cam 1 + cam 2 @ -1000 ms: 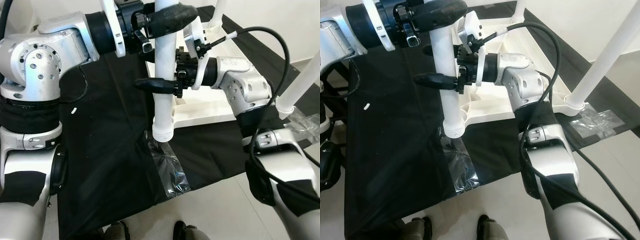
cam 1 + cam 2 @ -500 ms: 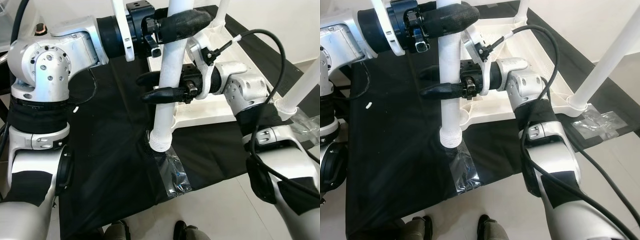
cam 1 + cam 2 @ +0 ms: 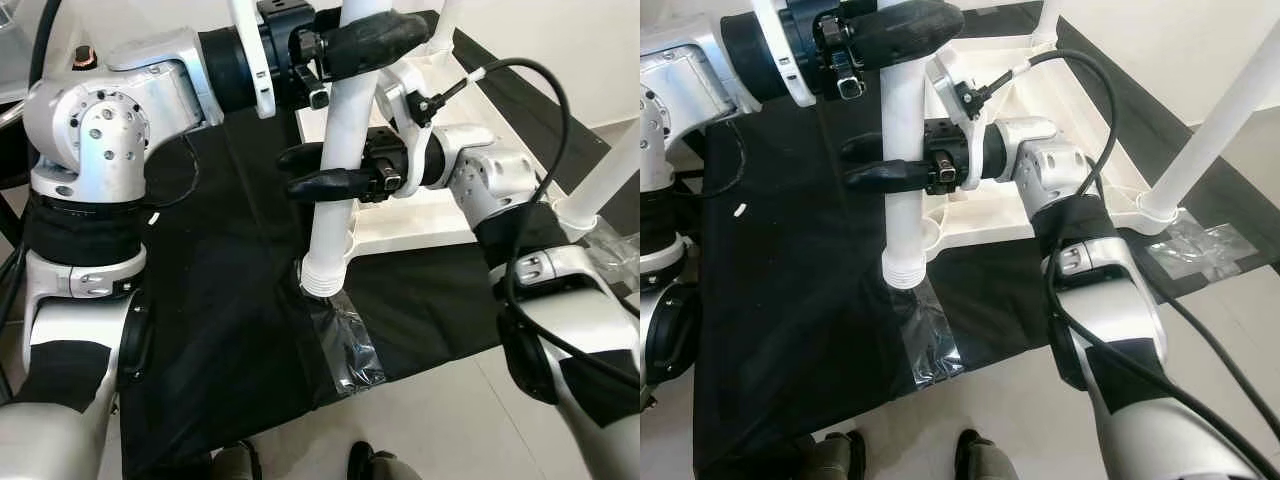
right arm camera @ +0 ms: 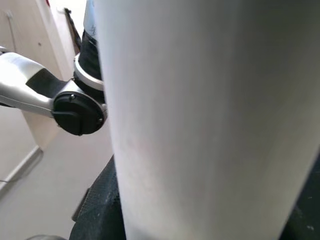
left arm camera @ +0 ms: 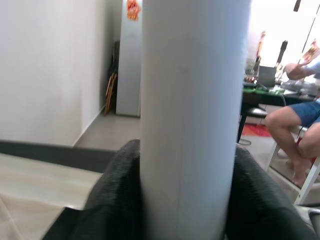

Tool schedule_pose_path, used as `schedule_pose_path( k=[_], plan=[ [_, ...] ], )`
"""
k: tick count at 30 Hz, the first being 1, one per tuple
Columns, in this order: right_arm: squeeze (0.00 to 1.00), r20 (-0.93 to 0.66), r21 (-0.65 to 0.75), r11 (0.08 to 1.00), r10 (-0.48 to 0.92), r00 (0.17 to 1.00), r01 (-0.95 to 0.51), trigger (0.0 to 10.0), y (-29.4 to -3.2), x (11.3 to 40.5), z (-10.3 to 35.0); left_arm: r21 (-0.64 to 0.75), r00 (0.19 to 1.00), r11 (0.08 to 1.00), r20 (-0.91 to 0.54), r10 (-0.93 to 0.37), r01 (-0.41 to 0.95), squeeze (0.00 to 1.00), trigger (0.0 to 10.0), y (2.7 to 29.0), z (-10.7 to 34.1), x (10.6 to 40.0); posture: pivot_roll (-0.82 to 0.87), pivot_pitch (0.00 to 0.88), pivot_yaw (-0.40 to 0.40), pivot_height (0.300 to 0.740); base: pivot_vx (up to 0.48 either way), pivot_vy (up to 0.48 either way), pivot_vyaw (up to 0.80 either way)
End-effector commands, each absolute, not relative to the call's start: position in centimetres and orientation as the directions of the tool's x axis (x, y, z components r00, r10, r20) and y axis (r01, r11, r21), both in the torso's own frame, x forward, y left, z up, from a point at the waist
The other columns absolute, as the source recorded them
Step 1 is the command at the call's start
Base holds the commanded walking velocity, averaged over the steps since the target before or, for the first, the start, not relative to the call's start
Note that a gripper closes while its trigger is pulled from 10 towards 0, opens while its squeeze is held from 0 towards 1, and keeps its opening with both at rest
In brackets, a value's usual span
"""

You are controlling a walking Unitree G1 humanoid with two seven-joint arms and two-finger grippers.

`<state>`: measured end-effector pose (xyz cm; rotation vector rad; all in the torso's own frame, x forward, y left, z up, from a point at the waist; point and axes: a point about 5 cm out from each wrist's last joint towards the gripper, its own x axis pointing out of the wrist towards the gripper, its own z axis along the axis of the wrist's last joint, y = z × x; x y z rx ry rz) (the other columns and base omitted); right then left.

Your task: Building children table

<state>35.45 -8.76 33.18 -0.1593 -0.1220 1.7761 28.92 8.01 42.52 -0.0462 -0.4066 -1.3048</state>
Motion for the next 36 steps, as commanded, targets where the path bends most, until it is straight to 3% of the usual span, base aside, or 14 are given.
schedule_pose_path(
  k=[1, 6, 8, 13, 16, 17, 19, 20, 24, 27, 34, 35, 36],
  plan=[
    [0.00, -0.073, -0.175, -0.236, 0.971, -0.227, -0.956, 0.0, -8.0, 35.3, 33.1, 0.277, 0.112, 0.217, 0.351, -0.930, 0.936, 1.00, 10.0, 7.6, 44.0, 27.3, 0.06, 0.174, 0.001, 0.740, 0.000, 0.000, 0.00],
    [0.00, -0.066, -0.213, -0.212, 0.977, -0.202, -0.954, 0.0, -8.7, 35.5, 34.6, 0.270, 0.109, 0.235, 0.413, -0.904, 0.934, 1.00, 10.0, 10.8, 44.9, 26.5, 0.05, 0.183, -0.008, 0.740, 0.000, 0.000, 0.00],
    [0.00, -0.065, -0.236, -0.186, 0.982, -0.175, -0.954, 0.0, -9.2, 35.7, 35.4, 0.260, 0.173, 0.310, 0.440, -0.881, 0.915, 1.00, 10.0, 13.5, 45.0, 26.4, 0.06, 0.200, -0.015, 0.740, 0.000, 0.000, 0.00],
    [0.00, -0.057, -0.259, -0.157, 0.987, -0.147, -0.953, 0.0, -9.9, 35.8, 36.4, 0.243, 0.281, 0.420, 0.453, -0.846, 0.874, 1.00, 10.0, 16.0, 44.6, 26.4, 0.06, 0.216, -0.021, 0.740, 0.000, 0.000, 0.00],
    [0.00, -0.036, -0.294, -0.128, 0.992, -0.123, -0.947, 0.0, -10.7, 35.8, 38.1, 0.154, 0.527, 0.629, 0.417, -0.740, 0.762, 1.00, 10.0, 19.8, 41.8, 26.9, 0.07, 0.265, -0.028, 0.740, 0.000, 0.000, 0.00],
    [0.00, -0.036, -0.294, -0.128, 0.992, -0.123, -0.947, 0.0, -10.7, 35.8, 38.1, 0.154, 0.527, 0.629, 0.417, -0.740, 0.762, 1.00, 10.0, 19.8, 41.8, 26.9, 0.07, 0.265, -0.028, 0.740, 0.000, 0.000, 0.00],
    [0.00, -0.037, -0.313, -0.129, 0.992, -0.123, -0.941, 0.0, -10.8, 35.6, 38.8, 0.088, 0.678, 0.735, 0.326, -0.659, 0.672, 1.00, 10.0, 21.4, 37.4, 26.7, 0.07, 0.303, -0.037, 0.740, 0.000, 0.000, 0.00],
    [0.00, -0.037, -0.313, -0.129, 0.992, -0.123, -0.941, 0.0, -10.8, 35.6, 38.8, 0.088, 0.678, 0.735, 0.326, -0.659, 0.672, 1.00, 10.0, 21.4, 37.4, 26.7, 0.07, 0.303, -0.037, 0.740, 0.000, 0.000, 0.00],
    [0.00, -0.025, -0.313, -0.164, 0.986, -0.165, -0.935, 0.0, -10.4, 35.1, 39.2, -0.083, 0.881, 0.879, 0.119, -0.459, 0.469, 1.00, 10.0, 21.8, 26.8, 25.0, 0.05, 0.356, -0.048, 0.740, 0.000, 0.000, 0.00],
    [0.00, -0.022, -0.314, -0.188, 0.981, -0.191, -0.931, 0.0, -10.1, 34.8, 39.2, -0.107, 0.916, 0.910, 0.064, -0.396, 0.401, 1.00, 10.0, 20.3, 23.6, 23.5, 0.04, 0.390, -0.052, 0.740, 0.000, 0.000, 0.00],
    [0.00, -0.032, -0.340, -0.233, 0.971, -0.237, -0.911, 0.0, -9.7, 34.2, 39.1, -0.125, 0.958, 0.950, 0.057, -0.280, 0.285, 1.00, 10.0, 17.6, 21.7, 21.8, 0.05, 0.424, -0.059, 0.740, 0.000, 0.000, 0.00],
    [0.00, -0.047, -0.357, -0.266, 0.963, -0.267, -0.895, 1.3, -9.4, 33.6, 39.2, -0.100, 0.968, 0.964, 0.055, -0.243, 0.248, 0.41, 10.0, 16.7, 21.3, 21.3, 0.05, 0.436, -0.061, 0.740, 0.000, 0.000, 0.00],
    [0.00, -0.067, -0.382, -0.295, 0.954, -0.292, -0.876, 8.3, -9.1, 33.1, 39.3, -0.087, 0.979, 0.976, 0.047, -0.199, 0.202, 0.00, 10.0, 16.3, 20.8, 20.6, 0.04, 0.447, -0.064, 0.740, 0.000, 0.000, 0.00]
  ],
)
